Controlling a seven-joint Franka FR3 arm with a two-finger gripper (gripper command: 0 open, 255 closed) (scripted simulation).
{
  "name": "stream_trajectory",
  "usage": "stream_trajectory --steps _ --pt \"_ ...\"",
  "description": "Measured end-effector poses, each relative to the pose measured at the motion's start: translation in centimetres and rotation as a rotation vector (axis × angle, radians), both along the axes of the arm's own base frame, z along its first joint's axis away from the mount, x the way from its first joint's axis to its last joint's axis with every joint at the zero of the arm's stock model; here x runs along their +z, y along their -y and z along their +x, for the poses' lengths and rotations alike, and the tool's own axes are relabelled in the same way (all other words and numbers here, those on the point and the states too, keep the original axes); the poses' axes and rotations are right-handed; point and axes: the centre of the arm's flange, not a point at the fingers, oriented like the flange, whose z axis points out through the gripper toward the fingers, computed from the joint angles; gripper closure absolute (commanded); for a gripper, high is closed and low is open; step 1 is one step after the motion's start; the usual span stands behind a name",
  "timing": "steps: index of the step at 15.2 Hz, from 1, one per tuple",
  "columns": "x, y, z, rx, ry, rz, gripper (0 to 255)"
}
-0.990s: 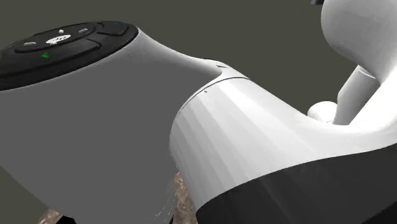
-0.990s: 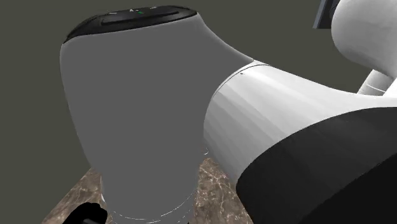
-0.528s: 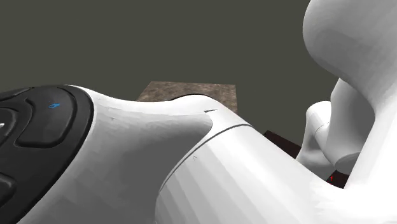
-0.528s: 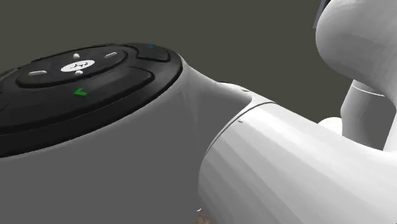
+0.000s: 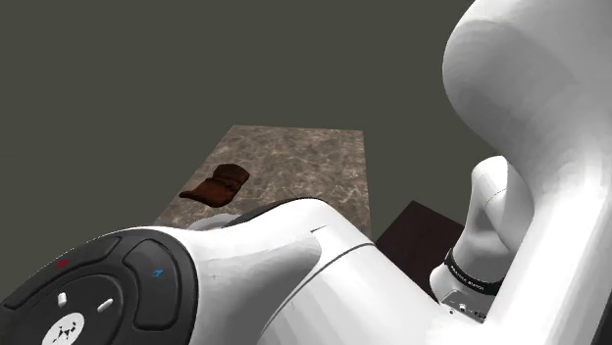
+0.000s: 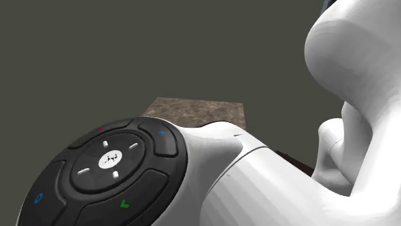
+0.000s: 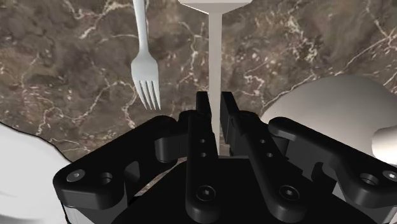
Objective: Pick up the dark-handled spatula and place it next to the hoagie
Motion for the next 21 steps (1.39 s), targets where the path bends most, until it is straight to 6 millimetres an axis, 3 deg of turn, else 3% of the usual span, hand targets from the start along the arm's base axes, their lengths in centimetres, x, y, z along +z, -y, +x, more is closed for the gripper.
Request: stream_trajectory --steps 14,21 --pt "-7.6 -0.1 0.2 0.0 0.0 0.0 255" --pt "-8.1 0.1 0.1 0.0 0.0 0.0 255"
